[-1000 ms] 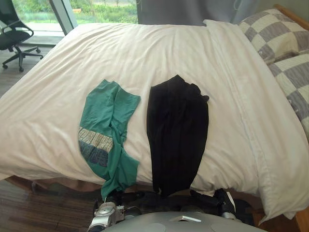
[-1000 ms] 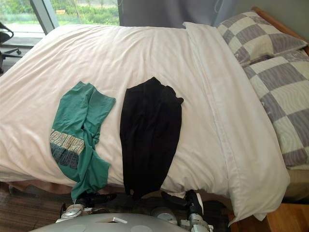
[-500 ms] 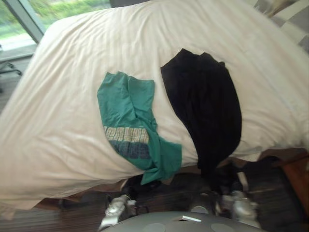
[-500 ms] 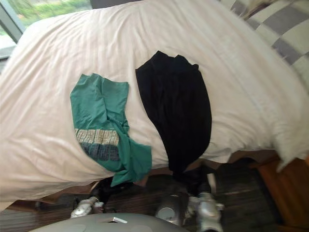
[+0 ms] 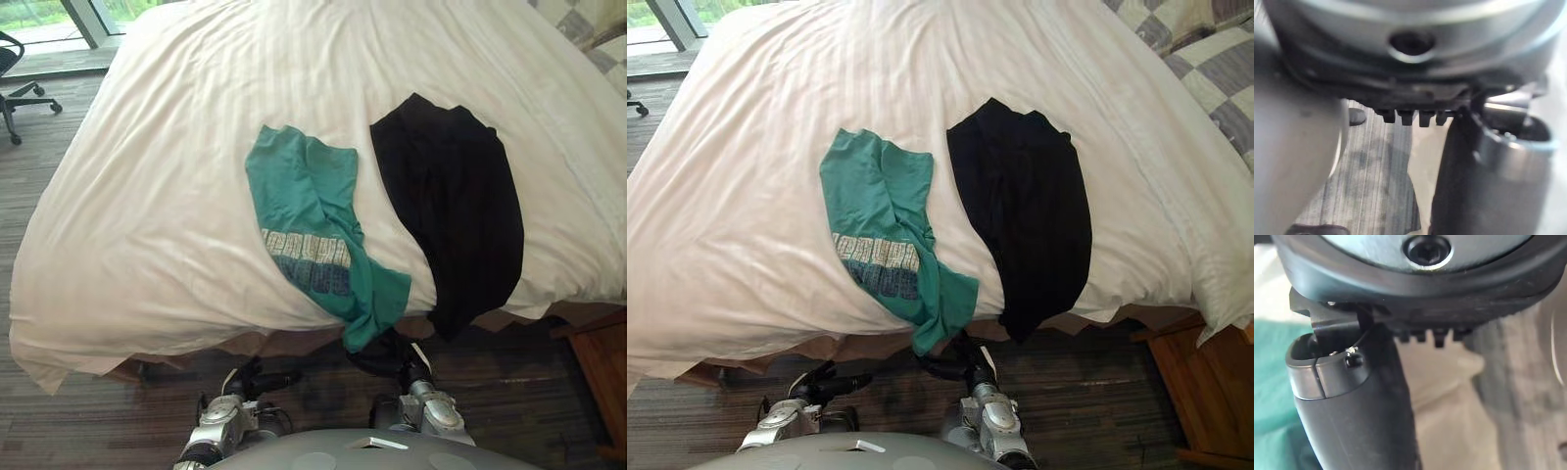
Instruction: Tidy up the quilt and then pick up the clothes from the bed and put them into the laundry hamper
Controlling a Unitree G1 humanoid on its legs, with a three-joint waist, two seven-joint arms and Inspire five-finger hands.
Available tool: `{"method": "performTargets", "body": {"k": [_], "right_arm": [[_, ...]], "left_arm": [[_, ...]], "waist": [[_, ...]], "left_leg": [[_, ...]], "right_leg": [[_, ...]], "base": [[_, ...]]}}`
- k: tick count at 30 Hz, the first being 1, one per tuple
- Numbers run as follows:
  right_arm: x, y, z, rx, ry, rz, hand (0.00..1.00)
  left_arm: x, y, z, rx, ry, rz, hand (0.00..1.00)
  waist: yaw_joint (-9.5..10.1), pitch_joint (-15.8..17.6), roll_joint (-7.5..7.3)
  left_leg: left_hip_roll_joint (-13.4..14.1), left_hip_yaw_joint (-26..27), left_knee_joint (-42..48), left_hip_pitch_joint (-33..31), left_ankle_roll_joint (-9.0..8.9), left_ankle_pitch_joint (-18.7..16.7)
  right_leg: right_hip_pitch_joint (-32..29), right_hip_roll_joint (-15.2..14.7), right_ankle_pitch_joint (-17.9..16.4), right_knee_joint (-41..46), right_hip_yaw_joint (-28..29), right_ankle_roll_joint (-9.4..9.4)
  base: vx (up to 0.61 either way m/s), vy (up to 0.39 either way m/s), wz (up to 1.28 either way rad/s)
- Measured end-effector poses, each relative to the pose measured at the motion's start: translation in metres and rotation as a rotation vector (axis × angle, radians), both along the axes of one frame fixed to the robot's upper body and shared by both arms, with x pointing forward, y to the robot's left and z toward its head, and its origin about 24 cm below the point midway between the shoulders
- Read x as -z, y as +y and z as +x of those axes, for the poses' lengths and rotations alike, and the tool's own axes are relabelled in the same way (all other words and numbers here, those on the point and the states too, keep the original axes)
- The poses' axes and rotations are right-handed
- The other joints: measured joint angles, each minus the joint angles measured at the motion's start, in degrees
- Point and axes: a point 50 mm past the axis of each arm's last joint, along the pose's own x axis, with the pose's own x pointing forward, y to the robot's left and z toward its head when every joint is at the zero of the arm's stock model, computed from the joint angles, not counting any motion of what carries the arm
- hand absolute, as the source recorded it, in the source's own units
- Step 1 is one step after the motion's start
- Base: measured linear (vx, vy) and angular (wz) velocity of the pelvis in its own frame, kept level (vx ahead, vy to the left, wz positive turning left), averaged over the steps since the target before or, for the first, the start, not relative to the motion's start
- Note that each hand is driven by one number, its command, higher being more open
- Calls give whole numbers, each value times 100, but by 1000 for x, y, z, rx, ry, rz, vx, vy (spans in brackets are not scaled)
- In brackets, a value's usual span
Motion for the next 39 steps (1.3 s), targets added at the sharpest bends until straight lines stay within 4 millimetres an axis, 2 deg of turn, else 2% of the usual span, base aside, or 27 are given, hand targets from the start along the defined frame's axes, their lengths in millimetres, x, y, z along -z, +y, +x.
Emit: {"method": "performTargets", "body": {"k": [3, 6, 8, 11, 13, 14, 16, 17, 18, 19, 20, 21, 22, 24, 26, 27, 29, 30, 32, 33, 34, 36, 38, 39], "right_arm": [[5, -15, -11, 164, 70, 5, 100], [15, -31, -43, 382, 179, 26, 100], [20, -43, -73, 629, 248, 75, 100], [19, -65, -105, 897, 271, 74, 100], [13, -92, -134, 1158, 254, 37, 100], [10, -100, -142, 1218, 245, 19, 100], [-5, -129, -173, 1444, 172, -68, 100], [-10, -137, -181, 1493, 150, -103, 100], [-20, -150, -194, 1582, 96, -174, 100], [-30, -161, -203, 1649, 34, -248, 100], [-34, -165, -205, 1671, 5, -281, 100], [-43, -173, -207, 1710, -56, -338, 100], [-53, -180, -205, 1726, -116, -396, 100], [-69, -192, -198, 1709, -199, -480, 100], [-107, -213, -176, 1627, -409, -625, 100], [-119, -218, -170, 1598, -468, -656, 100], [-171, -238, -148, 1475, -718, -762, 100], [-185, -242, -143, 1439, -774, -790, 100], [-233, -256, -125, 1268, -933, -913, 100], [-238, -258, -123, 1245, -945, -926, 100], [-255, -264, -112, 1116, -985, -961, 100], [-263, -263, -95, 973, -1018, -951, 100], [-259, -254, -68, 826, -1035, -912, 100], [-255, -245, -47, 714, -1025, -900, 100]], "left_arm": [[3, 4, -6, -133, 15, -16, 100], [5, 14, -14, -323, 46, -29, 100], [8, 29, -30, -571, 94, -38, 100], [9, 45, -53, -836, 149, -34, 100], [7, 67, -77, -1149, 167, -15, 100], [5, 74, -83, -1233, 165, -10, 100], [-7, 109, -104, -1529, 88, 22, 100], [-11, 119, -109, -1594, 55, 36, 100], [-22, 138, -117, -1699, -21, 74, 100], [-35, 159, -121, -1792, -123, 112, 100], [-43, 169, -122, -1823, -183, 133, 100], [-60, 189, -121, -1854, -304, 182, 100], [-79, 207, -116, -1870, -444, 223, 100], [-105, 226, -108, -1866, -635, 266, 100], [-156, 248, -93, -1807, -965, 356, 100], [-171, 253, -89, -1786, -1044, 376, 100], [-231, 266, -80, -1645, -1340, 500, 100], [-245, 267, -79, -1595, -1401, 548, 100], [-298, 263, -73, -1375, -1627, 757, 100], [-304, 263, -72, -1346, -1646, 780, 100], [-329, 264, -63, -1201, -1707, 858, 100], [-349, 264, -48, -1058, -1728, 926, 100], [-355, 259, -29, -911, -1683, 1006, 100], [-352, 252, -13, -798, -1633, 1038, 100]], "waist": [[-18, -16, 10], [-18, -40, -36], [-27, -88, -107], [-22, -94, -102], [-21, -113, -60], [-20, -125, -44], [-22, -212, 5], [-19, -265, 36], [-13, -373, 27], [-15, -426, 82], [-16, -473, 43], [-17, -550, 39], [-20, -623, 20], [-20, -719, -2], [-15, -773, -20], [-15, -776, -24], [-23, -791, -32], [-30, -793, -27], [-52, -818, -15], [-51, -819, -15], [-41, -830, 6], [-51, -868, 59], [-124, -907, 81], [-156, -909, 157]], "left_leg": [[-40, 230, -171, 260, 16, 14], [-75, 336, -261, 453, 28, 7], [-76, 395, -272, 523, 40, -9], [-73, 473, -333, 677, 34, -41], [-50, 529, -339, 716, 4, -93], [-43, 535, -339, 730, 0, -103], [-16, 565, -350, 773, -3, -181], [-15, 565, -357, 770, -12, -207], [-12, 567, -374, 768, -23, -238], [-14, 560, -380, 772, -24, -252], [-14, 554, -388, 777, -25, -252], [-17, 534, -399, 778, -26, -253], [-20, 524, -439, 795, -26, -252], [-27, 521, -451, 800, -27, -255], [-33, 531, -454, 828, -29, -277], [-34, 534, -455, 828, -28, -278], [-35, 531, -469, 823, -24, -282], [-35, 522, -470, 814, -21, -287], [-46, 498, -474, 781, -20, -287], [-47, 493, -474, 777, -20, -287], [-42, 493, -471, 779, -19, -286], [-33, 511, -463, 793, -19, -285], [-26, 542, -463, 793, -19, -285], [-20, 578, -463, 784, -19, -285]], "right_leg": [[227, 8, 232, -368, 172, 80], [523, -7, 428, -770, 198, 100], [648, -12, 500, -946, 199, 125], [770, -14, 516, -1030, 203, 149], [815, -9, 515, -1057, 200, 149], [832, -7, 514, -1074, 193, 149], [923, 11, 498, -1159, 164, 138], [930, 12, 489, -1188, 153, 127], [956, 14, 482, -1234, 140, 114], [979, 11, 482, -1250, 117, 117], [1001, 10, 482, -1274, 103, 117], [1041, 8, 484, -1336, 62, 119], [1064, 8, 482, -1357, 31, 117], [1098, 6, 482, -1412, 8, 116], [1127, 5, 477, -1426, -5, 108], [1126, 5, 475, -1427, -5, 105], [1127, 6, 450, -1443, -10, 90], [1126, 6, 443, -1444, -17, 91], [1115, 13, 437, -1520, -19, 89], [1117, 13, 437, -1531, -19, 89], [1114, 24, 437, -1538, -1, 89], [1102, 36, 438, -1557, 25, 88], [1089, 54, 438, -1589, 98, 88], [1022, 70, 439, -1569, 206, 87]], "base": [[15, 90, -35], [31, 83, -15], [30, 42, -7], [17, 20, -8], [5, 10, -6], [13, 6, -4], [0, 0, 0], [45, 9, 1], [76, 14, 3], [84, 16, 4], [91, 14, 8], [94, 10, 9], [101, 9, 9], [98, 12, 4], [107, 24, 0], [76, 17, -2], [52, 2, 0], [51, -5, 4], [59, -5, 3], [63, -7, 1], [44, -8, 0], [25, -6, -3], [7, -2, -13], [-1, 2, -27]]}}
